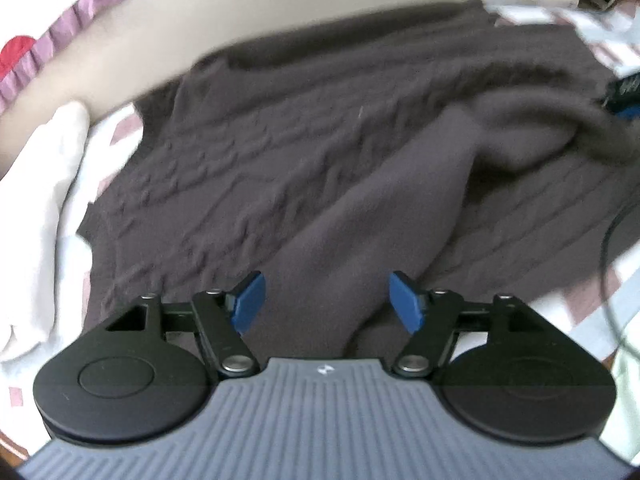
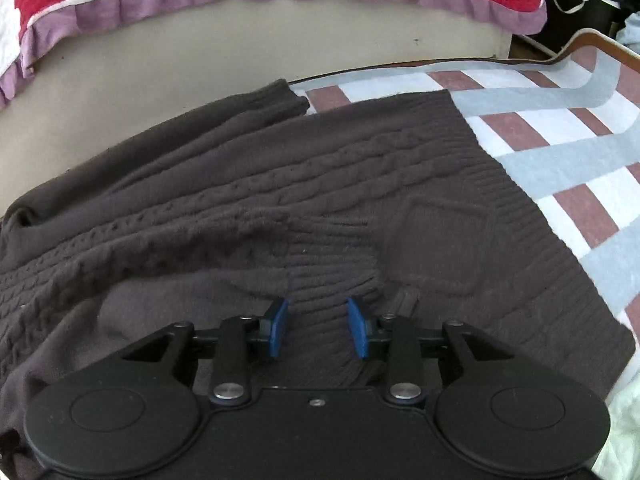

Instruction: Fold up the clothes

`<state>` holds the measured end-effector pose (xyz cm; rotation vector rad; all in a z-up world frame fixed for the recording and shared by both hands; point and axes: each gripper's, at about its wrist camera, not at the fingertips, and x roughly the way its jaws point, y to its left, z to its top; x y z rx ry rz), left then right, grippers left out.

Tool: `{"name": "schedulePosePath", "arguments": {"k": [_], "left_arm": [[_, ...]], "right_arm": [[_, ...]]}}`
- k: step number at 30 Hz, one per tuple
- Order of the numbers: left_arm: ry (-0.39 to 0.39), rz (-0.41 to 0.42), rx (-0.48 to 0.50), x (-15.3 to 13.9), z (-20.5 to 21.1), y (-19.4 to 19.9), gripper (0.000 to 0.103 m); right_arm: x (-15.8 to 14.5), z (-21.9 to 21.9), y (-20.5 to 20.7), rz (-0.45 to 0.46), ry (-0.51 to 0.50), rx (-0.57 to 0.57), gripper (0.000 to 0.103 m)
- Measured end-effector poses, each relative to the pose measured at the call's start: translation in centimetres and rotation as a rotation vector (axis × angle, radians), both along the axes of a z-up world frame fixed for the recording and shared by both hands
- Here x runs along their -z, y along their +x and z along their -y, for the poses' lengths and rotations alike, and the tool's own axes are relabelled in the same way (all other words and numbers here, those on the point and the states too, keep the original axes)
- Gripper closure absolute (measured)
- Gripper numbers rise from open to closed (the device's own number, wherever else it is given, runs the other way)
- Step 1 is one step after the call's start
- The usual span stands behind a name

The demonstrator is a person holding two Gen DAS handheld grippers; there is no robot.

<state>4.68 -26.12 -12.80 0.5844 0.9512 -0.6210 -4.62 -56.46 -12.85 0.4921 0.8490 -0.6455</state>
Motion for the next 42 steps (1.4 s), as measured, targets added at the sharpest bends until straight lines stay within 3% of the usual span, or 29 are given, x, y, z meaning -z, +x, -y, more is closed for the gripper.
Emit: {"name": "schedulePosePath", "arguments": {"k": [2, 7, 8, 9, 10, 14, 17, 20, 23, 26, 29, 31, 38, 40, 42], "left_arm": [[0.020, -0.016, -0.001, 0.9, -0.4, -0.1, 0.033], [0.000, -0.036, -0.009, 0.9, -1.1, 0.5, 0.026], [-0.004, -0.033, -0.012, 0.8, -1.3, 0.5, 0.027], [0.005, -0.013, -0.014, 0.8, -1.4, 0.4, 0.037], [0.020, 0.016, -0.016, 0.9, -1.6, 0.1, 0.041], [0.021, 0.047, -0.017, 0.8, -2.5, -0.4, 0.043], [0.024, 0.052, -0.007, 0.5, -3.0, -0.5, 0.056], [0.015, 0.030, -0.050, 0.3, -3.7, 0.0, 0.055], [-0.063, -0.032, -0.133, -0.3, -5.2, 1.1, 0.054], [-0.096, -0.042, -0.121, -1.1, -5.7, 0.6, 0.054], [-0.036, -0.005, 0.001, -1.0, -4.9, -1.2, 0.054], [-0.018, -0.041, 0.048, -0.6, -4.8, -1.9, 0.054], [-0.253, -0.182, -0.161, -2.2, -9.2, 0.5, 0.043], [-0.290, -0.199, -0.225, -2.7, -10.4, 1.5, 0.043], [-0.275, -0.186, -0.251, -2.7, -11.1, 1.8, 0.043]], "right_arm": [[-0.8, -0.9, -0.1, 0.019, -0.022, -0.032, 0.064], [-2.8, -4.7, 0.2, -0.013, -0.256, -0.128, 0.057], [-3.0, -5.5, 0.4, -0.019, -0.303, -0.149, 0.057], [-3.2, -6.2, 0.4, -0.010, -0.326, -0.174, 0.057], [-3.4, -6.9, 0.4, 0.010, -0.325, -0.206, 0.057], [-4.1, -8.4, 0.1, 0.136, -0.215, -0.287, 0.057], [-3.9, -8.5, -0.1, 0.217, -0.030, -0.337, 0.057], [-2.8, -8.8, -0.1, 0.257, 0.167, -0.426, 0.057], [-1.5, -10.6, 0.7, 0.227, 0.308, -0.581, 0.057], [-0.8, -13.5, 1.5, 0.178, 0.288, -0.705, 0.057], [-0.3, -16.3, 1.9, 0.137, 0.247, -0.795, 0.057], [-0.1, -17.5, 2.1, 0.140, 0.213, -0.805, 0.057], [-0.4, -18.7, 2.2, 0.220, 0.045, -0.721, 0.057], [0.0, -18.0, 2.3, 0.243, 0.077, -0.653, 0.057], [1.2, -17.7, 2.8, 0.259, 0.172, -0.581, 0.057]]}}
